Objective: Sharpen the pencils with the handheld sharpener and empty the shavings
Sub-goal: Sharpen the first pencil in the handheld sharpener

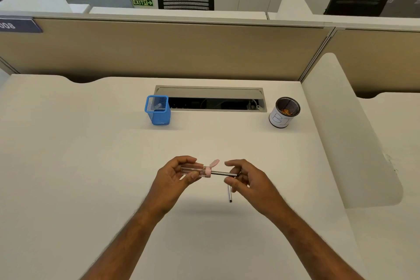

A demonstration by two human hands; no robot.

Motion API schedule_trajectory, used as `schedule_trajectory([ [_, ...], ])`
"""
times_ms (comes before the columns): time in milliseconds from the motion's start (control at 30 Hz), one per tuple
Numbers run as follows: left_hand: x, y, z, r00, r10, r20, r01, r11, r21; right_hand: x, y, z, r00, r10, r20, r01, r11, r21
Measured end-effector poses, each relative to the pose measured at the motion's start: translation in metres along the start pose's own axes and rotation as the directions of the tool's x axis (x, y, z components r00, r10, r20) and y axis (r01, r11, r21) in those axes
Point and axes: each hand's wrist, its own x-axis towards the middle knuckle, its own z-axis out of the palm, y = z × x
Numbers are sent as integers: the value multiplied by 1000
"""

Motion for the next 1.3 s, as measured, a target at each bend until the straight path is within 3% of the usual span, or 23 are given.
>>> schedule_trajectory([
  [200, 0, 3, 3, 1000, 7, -2, -7, 1000, 11, -3, -2, 4, 994, -56, -91, 49, 996, -78],
  [433, -2, 1, 2, 1000, -5, 23, 4, 999, 41, -1, -5, 8, 996, 88, -13, -88, 996, -6],
  [567, -1, 1, 1, 1000, 1, 18, -1, 1000, 14, -3, -8, 4, 999, 50, 11, -51, 998, 44],
  [867, -1, 0, 5, 1000, 2, 5, -1, 1000, -19, -4, -5, 2, 996, -71, -62, 58, 982, -180],
  [1133, -2, 1, 6, 1000, -7, 22, 7, 999, -33, 2, -6, 1, 996, 82, 45, -82, 997, -2],
  [1300, -1, 0, 6, 1000, -10, 26, 12, 997, -77, 1, -4, 0, 998, 45, 43, -45, 999, 0],
])
